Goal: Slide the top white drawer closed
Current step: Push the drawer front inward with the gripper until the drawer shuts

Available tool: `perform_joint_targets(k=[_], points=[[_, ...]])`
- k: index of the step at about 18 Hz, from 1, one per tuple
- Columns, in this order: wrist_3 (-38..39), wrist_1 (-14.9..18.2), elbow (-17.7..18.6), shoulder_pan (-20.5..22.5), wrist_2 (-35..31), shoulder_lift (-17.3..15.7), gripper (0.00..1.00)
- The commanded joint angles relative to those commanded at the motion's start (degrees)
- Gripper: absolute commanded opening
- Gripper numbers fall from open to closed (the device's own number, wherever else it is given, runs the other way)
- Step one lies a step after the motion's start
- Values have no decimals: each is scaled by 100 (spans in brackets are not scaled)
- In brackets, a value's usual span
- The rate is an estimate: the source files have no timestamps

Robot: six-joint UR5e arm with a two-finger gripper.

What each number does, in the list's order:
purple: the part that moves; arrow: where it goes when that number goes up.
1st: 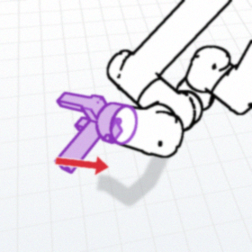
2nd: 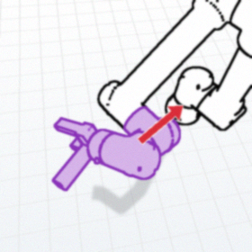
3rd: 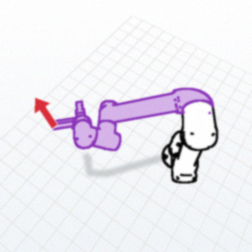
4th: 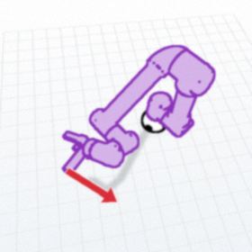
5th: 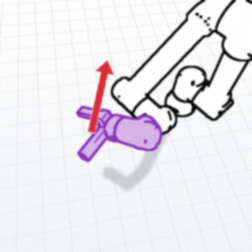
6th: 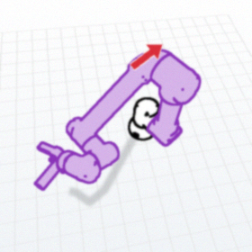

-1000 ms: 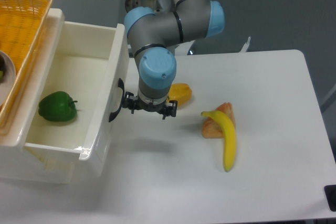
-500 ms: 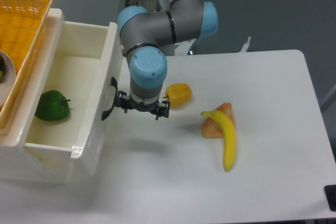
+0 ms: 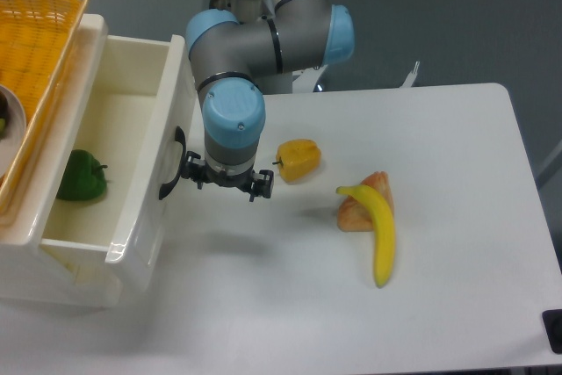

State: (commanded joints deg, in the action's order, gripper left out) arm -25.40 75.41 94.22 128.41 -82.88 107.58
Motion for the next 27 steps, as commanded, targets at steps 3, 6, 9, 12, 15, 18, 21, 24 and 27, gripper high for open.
perform_joint_targets(k=[3,6,9,12,15,18,21,24,27], points=[[18,0,-9,-52,0,17,100],[26,0,0,-97,0,18,100],[35,0,0,-255,-9,0,100],[61,9,0,-316,-9,9,100],[62,9,9,-343,-35,-9,100],[62,17,18,-343,-44,-9,100],[62,9,18,-396,-53,-9,100],[62,9,18,-413,-53,0,100],[62,9,18,-439,-35,-9,100]])
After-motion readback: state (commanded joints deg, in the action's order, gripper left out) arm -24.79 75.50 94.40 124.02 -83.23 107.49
